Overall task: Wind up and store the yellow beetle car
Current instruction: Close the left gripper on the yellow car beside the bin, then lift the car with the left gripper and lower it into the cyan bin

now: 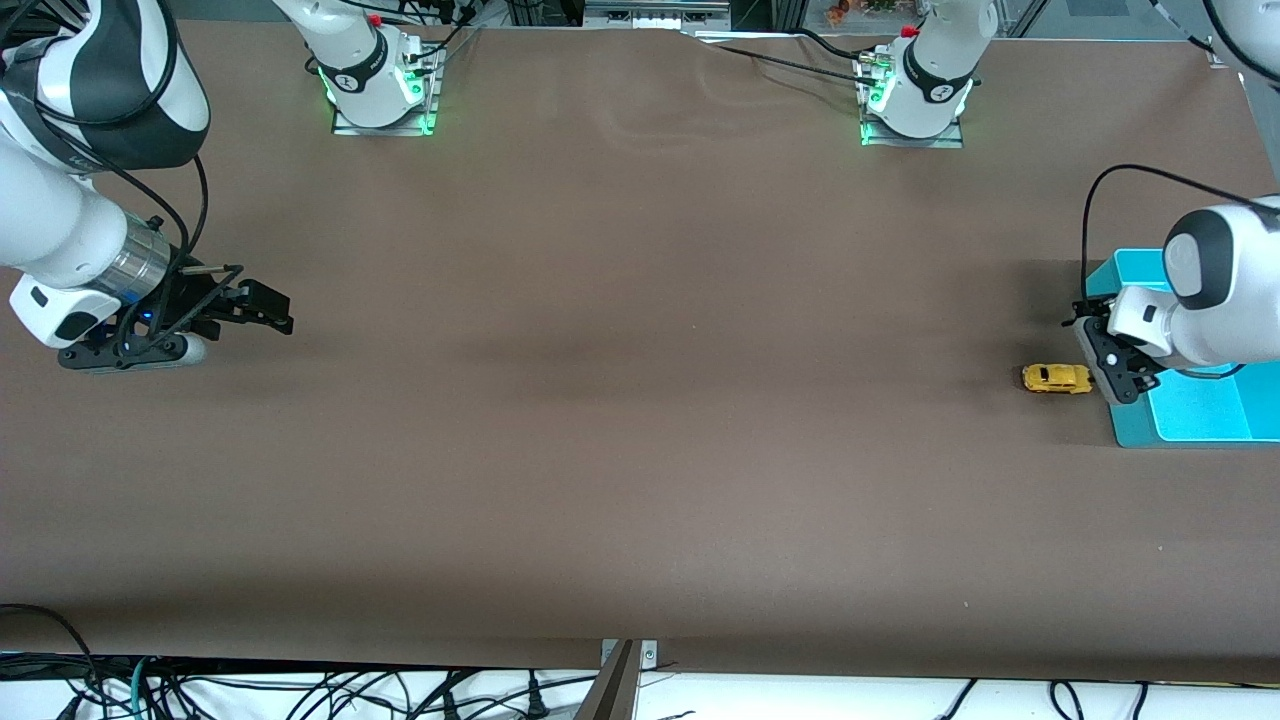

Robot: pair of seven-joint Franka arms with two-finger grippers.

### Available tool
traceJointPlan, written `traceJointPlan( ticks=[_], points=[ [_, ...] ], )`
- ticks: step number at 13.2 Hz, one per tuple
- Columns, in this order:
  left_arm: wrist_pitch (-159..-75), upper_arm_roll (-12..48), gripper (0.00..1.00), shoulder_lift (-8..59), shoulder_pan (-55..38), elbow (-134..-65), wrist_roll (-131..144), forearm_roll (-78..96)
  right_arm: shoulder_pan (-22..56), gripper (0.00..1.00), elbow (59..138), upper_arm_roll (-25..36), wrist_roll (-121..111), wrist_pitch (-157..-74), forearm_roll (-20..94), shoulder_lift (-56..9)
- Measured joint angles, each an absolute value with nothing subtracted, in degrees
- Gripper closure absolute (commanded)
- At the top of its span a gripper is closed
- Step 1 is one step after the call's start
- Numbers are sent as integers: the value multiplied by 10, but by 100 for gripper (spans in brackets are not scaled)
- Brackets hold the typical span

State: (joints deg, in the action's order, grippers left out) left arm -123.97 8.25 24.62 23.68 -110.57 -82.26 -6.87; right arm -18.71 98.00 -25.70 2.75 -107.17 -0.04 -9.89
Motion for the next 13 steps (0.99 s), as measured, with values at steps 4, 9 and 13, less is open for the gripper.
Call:
traceJointPlan(
  ticks=[4, 9, 13],
  points=[
    [-1303, 83, 0, 297, 243, -1106, -911, -100, -135, 0, 979, -211, 28, -1070, -1, -95],
    [-1327, 83, 49, 320, 254, -1106, -937, -112, -36, 0, 972, -101, 34, -1101, -2, -77],
    [-1329, 83, 87, 322, 254, -1106, -959, -112, 38, 0, 971, -23, 34, -1094, -2, -26]
  ],
)
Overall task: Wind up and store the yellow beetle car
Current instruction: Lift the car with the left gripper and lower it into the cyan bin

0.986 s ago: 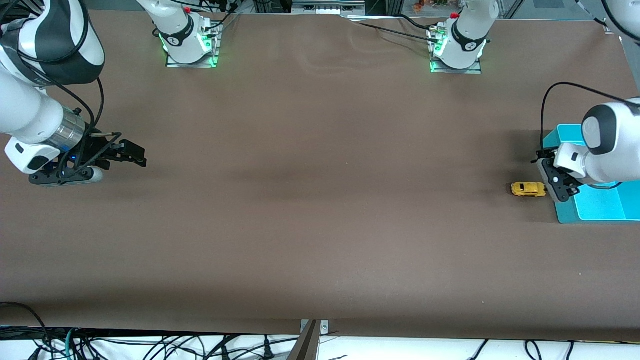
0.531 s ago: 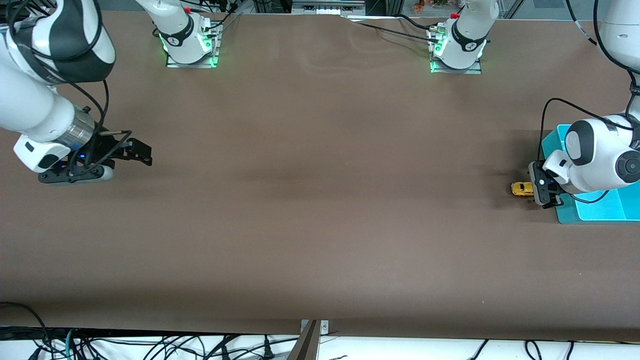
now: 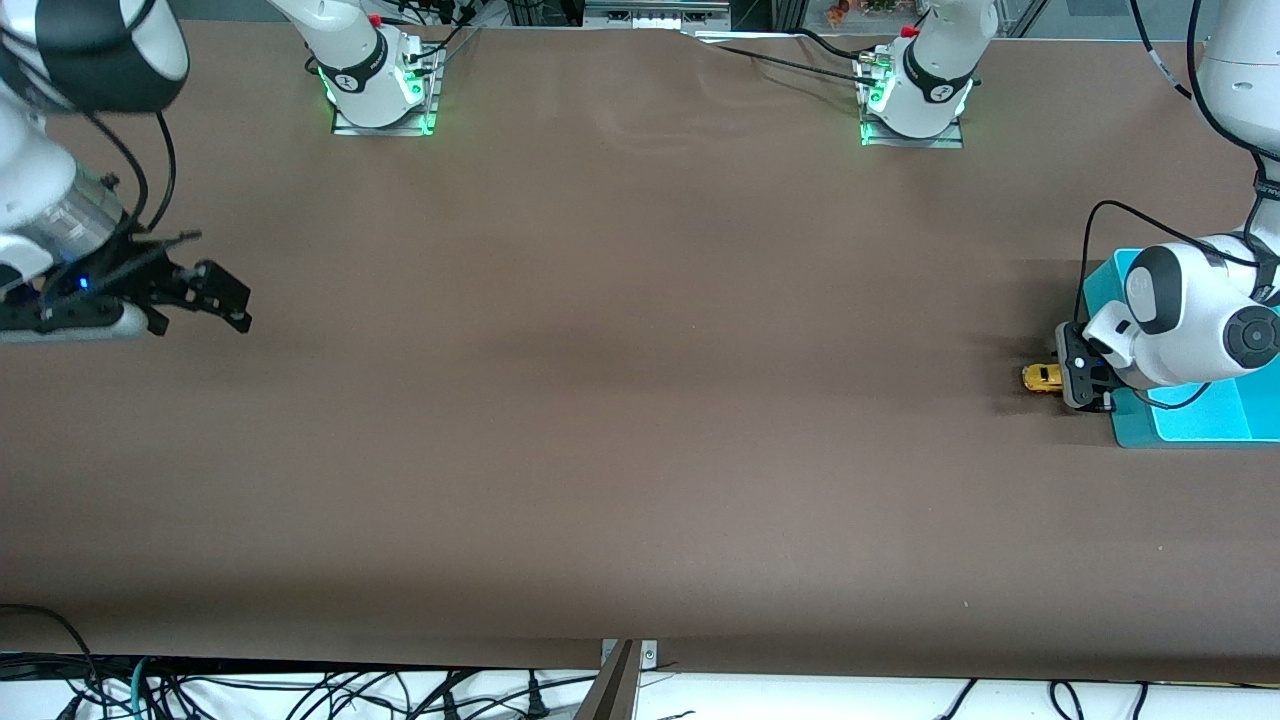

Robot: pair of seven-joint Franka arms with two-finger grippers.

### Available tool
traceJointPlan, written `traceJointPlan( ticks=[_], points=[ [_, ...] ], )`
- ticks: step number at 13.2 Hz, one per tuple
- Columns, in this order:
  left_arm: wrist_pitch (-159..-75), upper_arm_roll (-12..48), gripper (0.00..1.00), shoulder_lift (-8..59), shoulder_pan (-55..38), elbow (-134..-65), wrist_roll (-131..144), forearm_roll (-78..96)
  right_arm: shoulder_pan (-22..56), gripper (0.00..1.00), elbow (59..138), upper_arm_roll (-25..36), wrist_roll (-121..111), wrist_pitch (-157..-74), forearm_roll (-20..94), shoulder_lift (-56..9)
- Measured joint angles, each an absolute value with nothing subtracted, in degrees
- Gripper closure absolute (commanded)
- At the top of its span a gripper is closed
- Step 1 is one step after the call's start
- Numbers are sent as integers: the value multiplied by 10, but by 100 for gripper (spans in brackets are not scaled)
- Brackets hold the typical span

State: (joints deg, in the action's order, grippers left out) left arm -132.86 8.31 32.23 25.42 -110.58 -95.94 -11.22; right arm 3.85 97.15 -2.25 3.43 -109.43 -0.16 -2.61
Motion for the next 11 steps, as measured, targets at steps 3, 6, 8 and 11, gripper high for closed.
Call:
traceJointPlan(
  ticks=[3, 6, 8, 11],
  points=[
    [-1328, 85, 88, 321, 254, -1098, -961, -112, 72, 0, 987, 30, 34, -1069, -2, 0],
    [-1284, 102, 88, 298, 254, -1079, -960, -112, 69, 0, 999, 39, 34, -1044, -2, 18],
    [-1223, 119, 88, 276, 252, -1057, -958, -112, 67, 0, 1007, 42, 33, -1039, -2, 26],
    [-1113, 135, 87, 256, 252, -997, -958, -112, 66, 0, 1030, 43, 33, -1039, -2, 42]
  ],
)
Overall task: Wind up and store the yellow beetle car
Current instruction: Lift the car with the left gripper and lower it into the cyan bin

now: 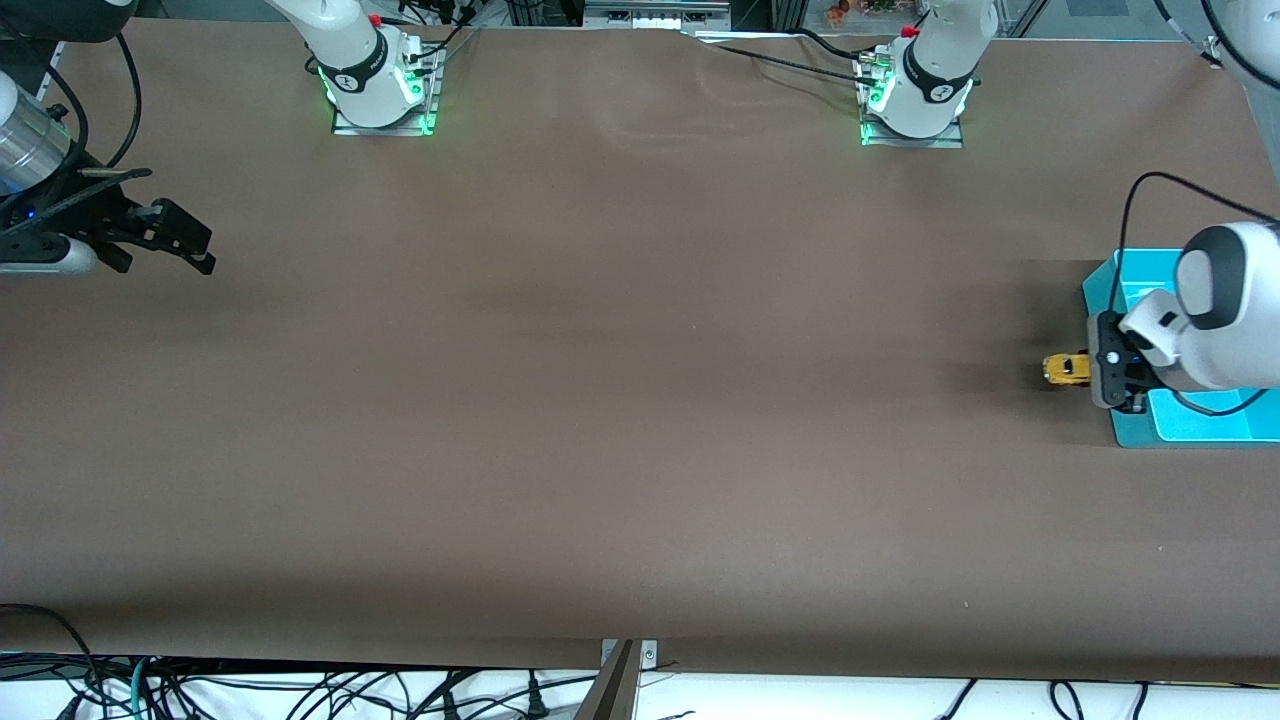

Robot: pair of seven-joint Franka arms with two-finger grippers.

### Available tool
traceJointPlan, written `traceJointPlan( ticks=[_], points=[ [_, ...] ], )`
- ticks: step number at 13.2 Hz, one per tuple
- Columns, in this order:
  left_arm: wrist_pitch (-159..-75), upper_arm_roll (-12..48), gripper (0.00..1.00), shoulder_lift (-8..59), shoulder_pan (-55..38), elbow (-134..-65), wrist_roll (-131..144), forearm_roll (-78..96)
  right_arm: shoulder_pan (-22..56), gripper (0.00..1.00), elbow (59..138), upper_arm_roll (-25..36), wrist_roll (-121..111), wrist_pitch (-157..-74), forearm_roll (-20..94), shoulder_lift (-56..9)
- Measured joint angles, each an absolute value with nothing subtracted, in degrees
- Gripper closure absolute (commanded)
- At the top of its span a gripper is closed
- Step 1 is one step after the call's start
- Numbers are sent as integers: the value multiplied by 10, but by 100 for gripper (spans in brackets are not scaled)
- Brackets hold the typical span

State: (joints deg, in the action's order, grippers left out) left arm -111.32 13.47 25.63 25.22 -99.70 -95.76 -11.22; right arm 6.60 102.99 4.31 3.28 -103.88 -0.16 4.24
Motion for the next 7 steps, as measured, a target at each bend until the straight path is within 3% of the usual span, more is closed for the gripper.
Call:
traceJointPlan(
  ticks=[4, 7],
  points=[
    [-1062, 105, 86, 254, 276, -972, -979, -133, 67, 0, 1035, 42, 32, -1039, -2, 42],
    [-1059, 94, 86, 261, 358, -973, -1011, -185, 67, 0, 1035, 42, 32, -1038, -2, 42]
  ],
)
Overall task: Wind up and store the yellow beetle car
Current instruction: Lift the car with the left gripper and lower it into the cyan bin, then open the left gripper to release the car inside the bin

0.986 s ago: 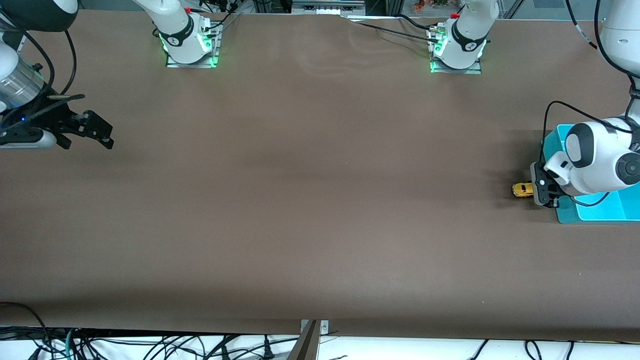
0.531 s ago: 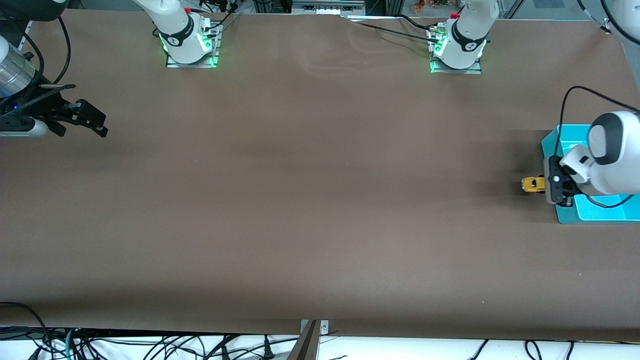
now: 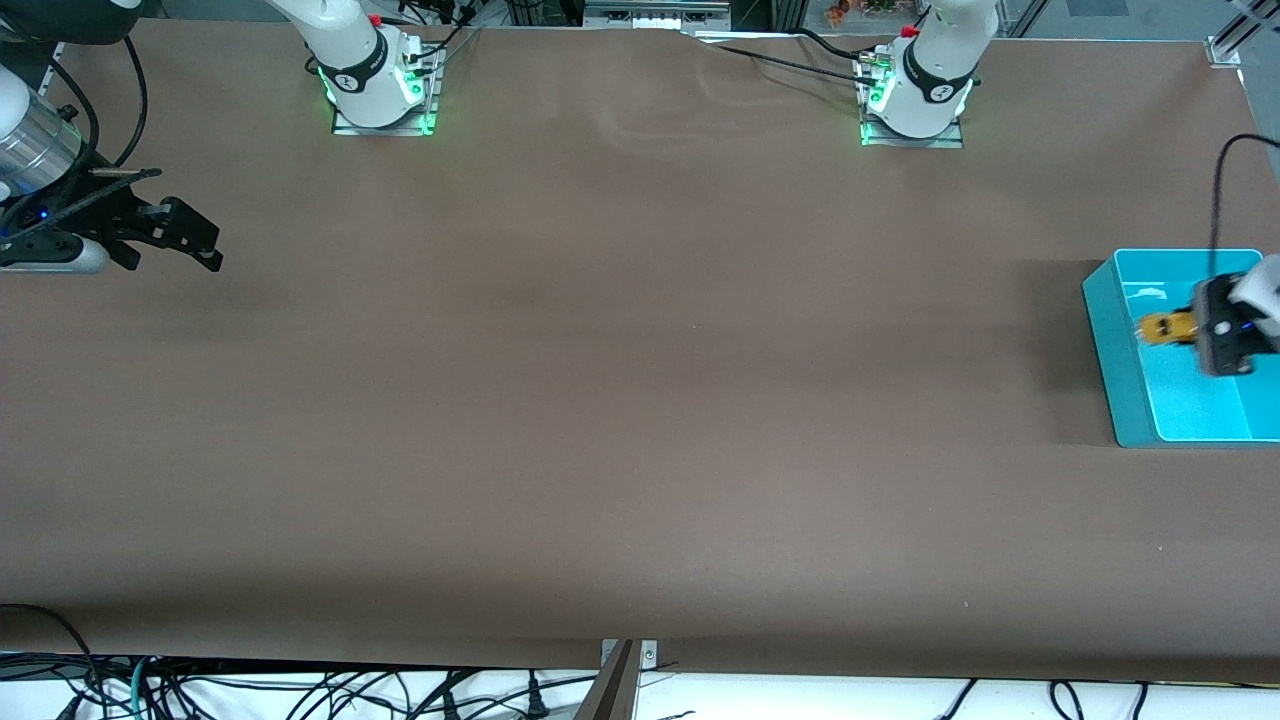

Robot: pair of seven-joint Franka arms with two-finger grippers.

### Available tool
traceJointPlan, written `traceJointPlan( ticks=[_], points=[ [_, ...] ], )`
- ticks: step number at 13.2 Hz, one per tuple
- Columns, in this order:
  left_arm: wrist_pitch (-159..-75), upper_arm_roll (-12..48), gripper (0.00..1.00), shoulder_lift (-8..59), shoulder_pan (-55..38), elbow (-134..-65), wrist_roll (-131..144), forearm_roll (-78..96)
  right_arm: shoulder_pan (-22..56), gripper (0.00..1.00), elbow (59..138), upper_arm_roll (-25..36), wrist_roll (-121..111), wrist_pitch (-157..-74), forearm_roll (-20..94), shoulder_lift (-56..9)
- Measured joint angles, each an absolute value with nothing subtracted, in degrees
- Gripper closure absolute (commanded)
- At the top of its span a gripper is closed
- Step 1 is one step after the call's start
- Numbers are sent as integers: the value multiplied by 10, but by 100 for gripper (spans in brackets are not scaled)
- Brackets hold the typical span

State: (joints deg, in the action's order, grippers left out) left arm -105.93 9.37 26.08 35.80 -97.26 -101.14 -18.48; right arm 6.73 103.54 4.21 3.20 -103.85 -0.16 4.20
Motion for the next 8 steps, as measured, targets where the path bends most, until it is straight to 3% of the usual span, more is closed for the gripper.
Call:
traceJointPlan(
  ticks=[5, 6, 7, 8],
  points=[
    [-1158, 93, 80, 353, 415, -975, -1024, -231, 67, 0, 1035, 44, 32, -1038, -2, 40],
    [-1174, 93, 74, 371, 420, -975, -1027, -231, 67, 0, 1035, 44, 32, -1038, -2, 39],
    [-1181, 94, 48, 382, 422, -975, -1030, -231, 67, 0, 1035, 44, 32, -1038, -2, 37],
    [-1182, 97, 0, 386, 421, -974, -1031, -231, 67, 0, 1034, 44, 32, -1038, -2, 35]
  ],
)
